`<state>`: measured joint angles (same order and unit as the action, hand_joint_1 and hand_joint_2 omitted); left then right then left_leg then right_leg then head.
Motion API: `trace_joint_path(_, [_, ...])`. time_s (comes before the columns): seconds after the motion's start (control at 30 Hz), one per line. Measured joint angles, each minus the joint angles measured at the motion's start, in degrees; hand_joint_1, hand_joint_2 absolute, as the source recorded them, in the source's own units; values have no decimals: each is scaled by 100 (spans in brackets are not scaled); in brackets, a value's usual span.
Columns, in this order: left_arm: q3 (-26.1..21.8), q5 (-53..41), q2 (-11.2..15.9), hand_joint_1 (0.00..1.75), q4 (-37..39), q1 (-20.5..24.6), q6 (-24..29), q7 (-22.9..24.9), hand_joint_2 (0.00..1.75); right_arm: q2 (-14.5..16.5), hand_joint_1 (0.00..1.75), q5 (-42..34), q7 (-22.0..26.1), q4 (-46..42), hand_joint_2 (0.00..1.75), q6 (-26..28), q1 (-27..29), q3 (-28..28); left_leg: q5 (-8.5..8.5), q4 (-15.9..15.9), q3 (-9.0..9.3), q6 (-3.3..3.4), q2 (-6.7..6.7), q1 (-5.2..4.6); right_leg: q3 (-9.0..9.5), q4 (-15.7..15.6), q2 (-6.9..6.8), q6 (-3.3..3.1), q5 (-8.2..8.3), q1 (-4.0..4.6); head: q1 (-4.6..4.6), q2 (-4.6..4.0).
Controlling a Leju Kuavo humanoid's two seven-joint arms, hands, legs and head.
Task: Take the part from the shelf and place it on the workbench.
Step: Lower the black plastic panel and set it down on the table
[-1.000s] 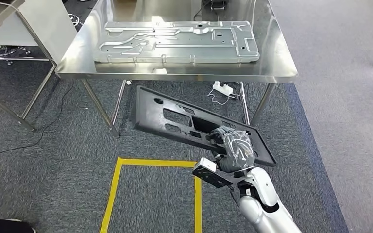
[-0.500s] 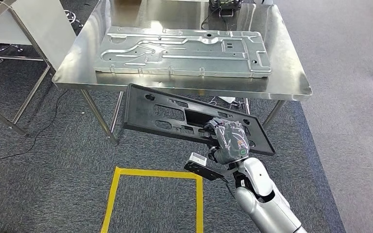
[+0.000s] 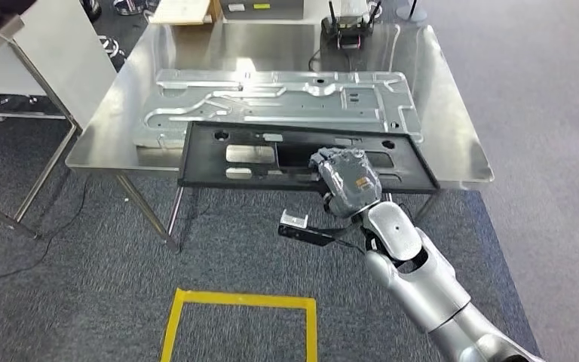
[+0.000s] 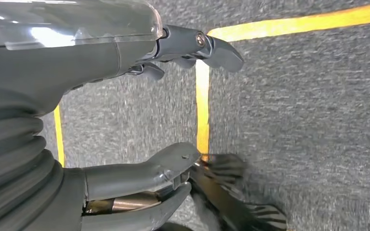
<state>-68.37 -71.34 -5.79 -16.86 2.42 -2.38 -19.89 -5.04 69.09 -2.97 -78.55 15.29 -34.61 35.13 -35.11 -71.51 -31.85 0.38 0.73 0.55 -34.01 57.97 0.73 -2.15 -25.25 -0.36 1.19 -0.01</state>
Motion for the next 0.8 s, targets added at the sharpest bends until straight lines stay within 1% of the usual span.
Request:
trace_joint_path(0.03, [13, -27, 21, 0, 7, 3, -2, 1, 175, 7, 175, 97, -6, 78, 175, -113, -119, 103, -223, -168, -243, -37, -8, 16, 78, -5, 5, 8, -72, -5, 2, -1])
trace_joint_path(0.07, [28, -51, 40, 0, 16, 2, -4, 3, 175, 17, 175, 187, -20, 167, 175, -214, -233, 213, -382, -178, -411, -67, -15, 30, 164, -6, 10, 21, -146, -13, 1, -1])
trace_joint_path(0.1, [50, -76, 59, 0, 24, 2, -8, 5, 175, 36, 175, 258, -34, 274, 175, -307, -352, 333, -387, -34, -507, -94, -24, 45, 255, -5, 14, 38, -221, -23, 3, -1])
trace_joint_path(0.13, [72, -100, 75, 0, 35, 3, -16, 7, 175, 69, 175, 303, -45, 404, 175, -396, -486, 459, -188, 244, -545, -114, -35, 60, 349, -3, 16, 61, -300, -35, 3, -1])
trace_joint_path(0.17, [92, -113, 87, 0, 49, 4, -28, 10, 175, 111, 175, 321, -53, 543, 175, -472, -626, 573, 221, 590, -548, -122, -56, 75, 427, 5, 18, 91, -375, -41, 3, -1])
trace_joint_path(0.2, [109, -125, 98, 0, 66, 13, -40, 11, 175, 163, 175, 324, -56, 684, 175, -538, -766, 683, 608, 886, -538, -113, -85, 76, 492, 13, 24, 129, -452, -39, 3, -1])
trace_joint_path(0.23, [121, -131, 104, 0, 82, 30, -52, 13, 175, 207, 175, 320, -57, 805, 175, -588, -897, 770, 912, 1089, -520, -84, -102, 70, 538, 16, 25, 172, -522, -33, 3, -1])
trace_joint_path(0.27, [134, -132, 108, 0, 96, 47, -60, 15, 175, 244, 175, 313, -58, 901, 175, -616, -1006, 831, 1084, 1188, -509, -42, -112, 65, 576, 23, 25, 219, -564, -21, 4, -1])
trace_joint_path(0.33, [162, -134, 112, 0, 109, 79, -66, 16, 175, 299, 175, 299, -60, 1022, 175, -635, -1165, 896, 1065, 1209, -446, 62, -85, 60, 610, 45, 16, 290, -586, -18, 4, -1])
trace_joint_path(0.37, [178, -136, 112, 0, 115, 84, -66, 15, 175, 322, 175, 289, -61, 1067, 175, -638, -1223, 915, 1055, 1228, -403, 106, -71, 65, 584, 142, 4, 315, -563, -22, 4, 0])
trace_joint_path(0.4, [192, -138, 112, 0, 121, 88, -67, 15, 175, 338, 175, 270, -62, 1103, 175, -641, -1273, 933, 1031, 1239, -352, 144, -59, 64, 484, 330, -10, 331, -555, -31, 5, 0])
trace_joint_path(0.43, [207, -139, 112, 0, 127, 90, -68, 15, 175, 346, 175, 236, -65, 1136, 175, -652, -1312, 953, 999, 1249, -300, 173, -48, 64, 293, 638, -25, 348, -590, -37, 6, 0])
trace_joint_path(0.47, [219, -139, 112, 0, 131, 91, -70, 15, 175, 352, 175, 194, -68, 1164, 175, -665, -1342, 972, 955, 1256, -253, 196, -43, 58, 46, 1008, -39, 362, -673, -38, 6, 0])
trace_joint_path(0.5, [226, -138, 113, 0, 134, 91, -73, 16, 175, 355, 175, 146, -70, 1193, 175, -682, -1358, 990, 904, 1257, -202, 212, -36, 50, -232, 1355, -45, 371, -816, -38, 6, -1])
trace_joint_path(0.53, [230, -135, 114, 0, 136, 90, -76, 18, 175, 357, 175, 99, -74, 1224, 175, -700, -1360, 1003, 844, 1258, -139, 223, -26, 40, -483, 1606, -46, 372, -975, -33, 6, -1])
trace_joint_path(0.57, [231, -132, 116, 0, 137, 88, -78, 23, 175, 358, 175, 56, -77, 1256, 175, -715, -1356, 1009, 780, 1258, -62, 231, -13, 26, -657, 1692, -46, 357, -1086, -25, 6, -1])
trace_joint_path(0.6, [232, -130, 118, 0, 137, 83, -80, 31, 175, 356, 175, 12, -84, 1287, 175, -727, -1353, 1011, 708, 1260, 31, 235, 1, 5, -757, 1613, -46, 323, -1100, -9, 6, -1])
trace_joint_path(0.63, [233, -128, 119, 0, 138, 78, -81, 40, 175, 353, 175, -30, -92, 1319, 175, -738, -1353, 1011, 629, 1265, 138, 237, 12, -20, -783, 1371, -47, 259, -959, 20, 7, -1])
trace_joint_path(0.67, [234, -127, 119, 0, 141, 73, -81, 50, 175, 345, 175, -70, -102, 1350, 175, -744, -1356, 1011, 548, 1274, 237, 238, 18, -45, -763, 1013, -45, 163, -637, 70, 7, -1])
trace_joint_path(0.7, [237, -127, 106, 0, 157, 72, -83, 61, 175, 337, 175, -109, -113, 1381, 175, -744, -1357, 1011, 469, 1277, 341, 229, 22, -72, -729, 674, -16, 60, -233, 130, -2, -1])
trace_joint_path(0.73, [239, -126, 98, 0, 172, 81, -84, 72, 175, 329, 175, -141, -121, 1411, 175, -742, -1359, 1011, 395, 1291, 425, 211, 30, -88, -680, 417, 12, -27, 96, 182, -2, -1])
trace_joint_path(0.77, [242, -126, 93, 0, 186, 92, -85, 81, 175, 323, 175, -165, -128, 1434, 175, -736, -1362, 1011, 338, 1319, 502, 193, 40, -96, -631, 265, 28, -84, 316, 221, -4, -1])
trace_joint_path(0.8, [243, -125, 89, 0, 198, 104, -85, 90, 175, 321, 175, -185, -134, 1451, 175, -728, -1370, 1011, 329, 1315, 566, 166, 49, -101, -575, 213, 42, -109, 370, 235, -4, 0])
